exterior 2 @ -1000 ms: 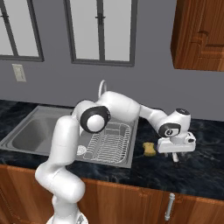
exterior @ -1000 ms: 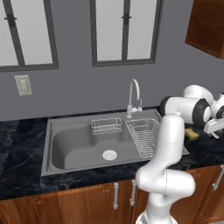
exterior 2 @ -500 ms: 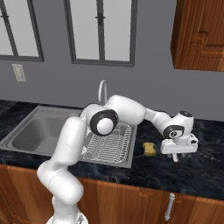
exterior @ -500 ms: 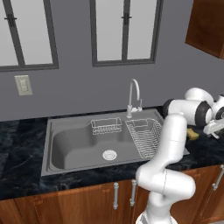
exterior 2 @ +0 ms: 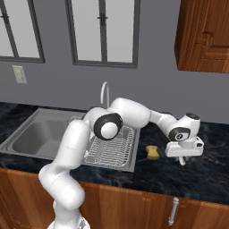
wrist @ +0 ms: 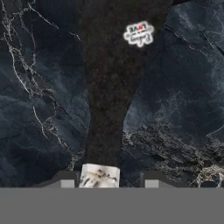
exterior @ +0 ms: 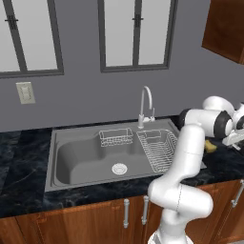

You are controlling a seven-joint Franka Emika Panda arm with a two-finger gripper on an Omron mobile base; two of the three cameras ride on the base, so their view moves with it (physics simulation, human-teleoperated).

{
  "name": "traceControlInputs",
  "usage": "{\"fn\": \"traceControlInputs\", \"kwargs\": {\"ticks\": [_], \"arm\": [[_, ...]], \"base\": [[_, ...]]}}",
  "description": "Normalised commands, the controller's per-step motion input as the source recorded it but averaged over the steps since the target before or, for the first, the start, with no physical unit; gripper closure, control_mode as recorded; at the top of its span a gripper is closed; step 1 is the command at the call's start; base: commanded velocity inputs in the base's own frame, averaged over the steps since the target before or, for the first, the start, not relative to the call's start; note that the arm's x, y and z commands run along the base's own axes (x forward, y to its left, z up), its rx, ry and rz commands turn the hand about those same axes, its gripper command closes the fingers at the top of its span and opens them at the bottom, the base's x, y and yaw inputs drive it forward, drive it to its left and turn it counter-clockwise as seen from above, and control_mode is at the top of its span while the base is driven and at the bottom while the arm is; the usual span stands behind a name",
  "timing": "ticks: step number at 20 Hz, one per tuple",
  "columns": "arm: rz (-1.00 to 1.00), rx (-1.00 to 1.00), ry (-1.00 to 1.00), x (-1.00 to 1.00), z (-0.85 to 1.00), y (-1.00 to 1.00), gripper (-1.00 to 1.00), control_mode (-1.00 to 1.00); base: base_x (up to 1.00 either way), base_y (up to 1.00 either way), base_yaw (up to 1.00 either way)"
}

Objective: Pick the pan and sponge and place them into the sink. Then turn on the water.

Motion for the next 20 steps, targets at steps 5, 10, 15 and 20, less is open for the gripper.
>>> {"fn": "traceControlInputs", "kwargs": {"ticks": [5, 10, 15, 20], "arm": [[-0.01, -0.03, 0.02, -0.55, 0.2, 0.44, 1.0, -1.0], [0.0, 0.0, -0.01, -1.0, 0.75, 0.42, 1.0, -1.0], [0.07, 0.0, -0.09, -1.0, 0.9, 0.49, 1.0, -1.0], [0.08, 0.0, -0.16, -1.0, 0.83, 0.76, 1.0, -1.0]], "base": [[0.0, 0.0, 0.0], [0.0, 0.0, 0.0], [0.0, 0.0, 0.0], [0.0, 0.0, 0.0]]}}
